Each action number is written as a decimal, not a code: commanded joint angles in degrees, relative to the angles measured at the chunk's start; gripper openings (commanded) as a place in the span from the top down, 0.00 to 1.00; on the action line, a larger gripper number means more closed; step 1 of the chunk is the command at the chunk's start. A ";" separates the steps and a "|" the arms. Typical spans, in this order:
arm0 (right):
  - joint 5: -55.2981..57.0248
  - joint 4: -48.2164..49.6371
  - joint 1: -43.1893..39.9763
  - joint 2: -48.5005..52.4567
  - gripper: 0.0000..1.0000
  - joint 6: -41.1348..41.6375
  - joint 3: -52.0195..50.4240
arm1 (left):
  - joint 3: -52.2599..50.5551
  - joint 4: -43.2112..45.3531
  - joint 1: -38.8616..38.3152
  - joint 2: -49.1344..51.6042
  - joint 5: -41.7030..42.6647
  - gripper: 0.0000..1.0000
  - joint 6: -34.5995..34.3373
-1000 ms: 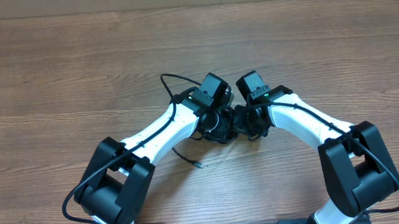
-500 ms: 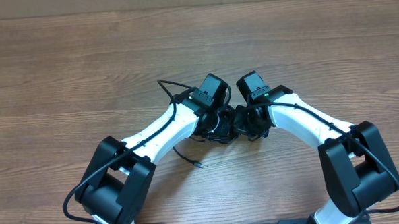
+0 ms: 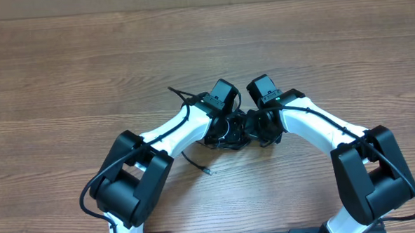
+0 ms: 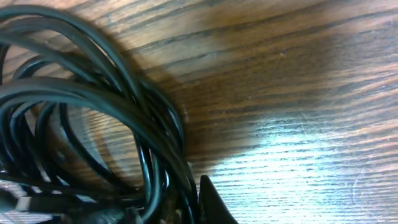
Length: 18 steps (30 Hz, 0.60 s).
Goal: Untangle cables
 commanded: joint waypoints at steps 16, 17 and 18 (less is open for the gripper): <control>-1.49 0.04 0.52 0.11 0.96 1.70 0.00 | -0.04 -8.37 10.84 -2.62 3.58 0.96 6.82; -2.08 0.20 0.52 0.11 0.96 1.62 0.00 | -0.04 -8.52 10.82 -2.62 3.82 0.96 6.80; -2.93 0.46 0.52 0.11 0.96 0.70 0.00 | -0.04 -8.57 10.67 -2.62 3.89 0.96 6.82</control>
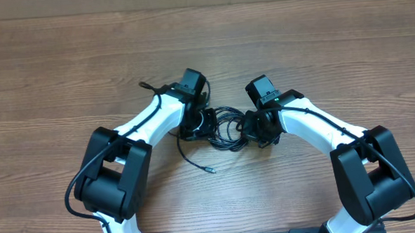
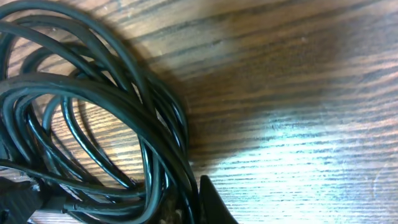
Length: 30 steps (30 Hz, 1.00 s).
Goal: Untangle cables
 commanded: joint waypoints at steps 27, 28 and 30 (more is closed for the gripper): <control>2.99 -18.80 -18.64 -8.33 0.46 -10.91 16.81 | -0.13 7.96 -8.50 -1.31 2.14 0.79 20.39; 2.99 -18.91 -18.64 -8.33 0.46 -10.91 16.81 | -0.13 8.15 -9.35 -1.29 1.18 0.78 21.18; 2.99 -19.19 -18.64 -8.33 0.46 -10.91 16.81 | -0.13 8.72 -10.82 -1.25 -0.33 0.75 22.18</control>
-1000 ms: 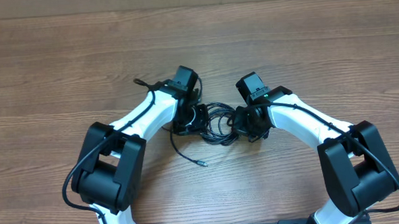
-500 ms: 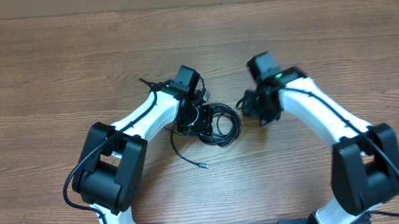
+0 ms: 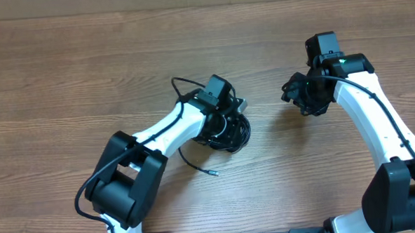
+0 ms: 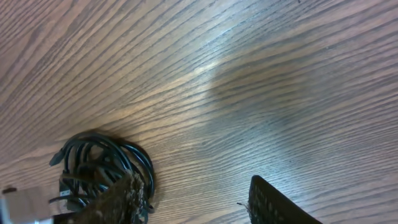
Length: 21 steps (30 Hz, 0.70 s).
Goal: Untangle cables
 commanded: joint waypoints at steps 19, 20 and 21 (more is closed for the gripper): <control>-0.37 -1.40 -0.07 -1.07 0.46 -0.11 0.96 | -0.13 0.72 -3.61 1.16 -9.27 0.71 3.08; -0.37 -1.49 -0.07 -1.07 0.46 -0.11 0.96 | -0.13 0.70 -3.61 1.16 -9.27 0.71 3.08; -0.37 -1.49 -0.07 -1.07 0.46 -0.11 0.96 | -0.11 0.72 -3.61 1.18 -9.27 0.71 3.08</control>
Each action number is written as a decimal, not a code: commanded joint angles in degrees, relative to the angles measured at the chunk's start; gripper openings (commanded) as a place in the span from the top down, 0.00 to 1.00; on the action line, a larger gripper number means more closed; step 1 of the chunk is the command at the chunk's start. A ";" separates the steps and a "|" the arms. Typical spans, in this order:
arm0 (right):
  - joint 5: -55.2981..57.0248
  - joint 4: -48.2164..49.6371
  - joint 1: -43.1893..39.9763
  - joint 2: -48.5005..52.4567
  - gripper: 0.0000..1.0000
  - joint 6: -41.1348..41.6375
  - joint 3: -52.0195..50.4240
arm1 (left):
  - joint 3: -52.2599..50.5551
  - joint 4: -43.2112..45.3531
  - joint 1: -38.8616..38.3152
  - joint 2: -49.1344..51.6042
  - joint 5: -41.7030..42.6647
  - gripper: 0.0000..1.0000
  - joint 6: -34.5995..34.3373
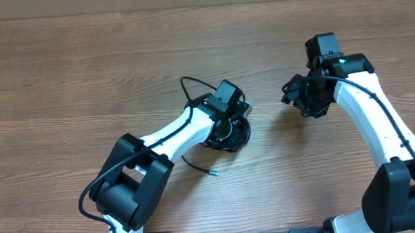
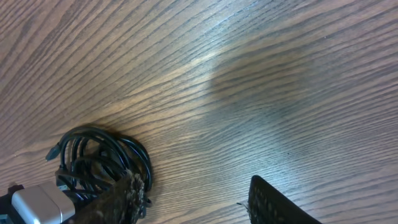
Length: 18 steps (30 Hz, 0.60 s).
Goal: Untangle cables
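Observation:
The black cable bundle (image 1: 231, 136) lies coiled at the table's middle; the right wrist view has the cable bundle (image 2: 102, 158) at its lower left. One loose plug end (image 1: 210, 172) trails out toward the near edge. My left gripper (image 1: 229, 124) sits down on the bundle, its fingers hidden under the wrist. My right gripper (image 1: 298, 98) stands apart to the right of the bundle. In its own view the right gripper (image 2: 199, 202) is open, with only bare wood between the fingers (image 2: 273, 202).
The wooden table (image 1: 65, 73) carries nothing besides the cables and the arms. A thin black lead (image 1: 191, 85) arches over the left wrist. A pale grey block (image 2: 37, 205) shows beside the bundle.
My left wrist has shifted a little to the right over the bundle. The bundle and the open right gripper stay where they were.
Both grippers were first pressed together over the bundle at the middle. Then the left one stood further left, with the coils spread out between the two. After that the right gripper was open and far off to the right, and the left stayed on the compact bundle.

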 commanded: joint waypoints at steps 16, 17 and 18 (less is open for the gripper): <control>-0.07 -0.50 -0.07 -1.07 0.46 -0.09 0.96 | -0.13 0.00 -3.06 1.16 -3.78 0.80 2.29; -0.07 -0.50 -0.07 -1.07 0.46 -0.09 0.96 | -0.13 0.00 -3.06 1.33 -3.76 0.80 2.29; -0.07 -0.52 -0.07 -1.07 0.46 -0.09 0.96 | -0.11 0.00 -3.06 1.46 -3.78 0.79 2.01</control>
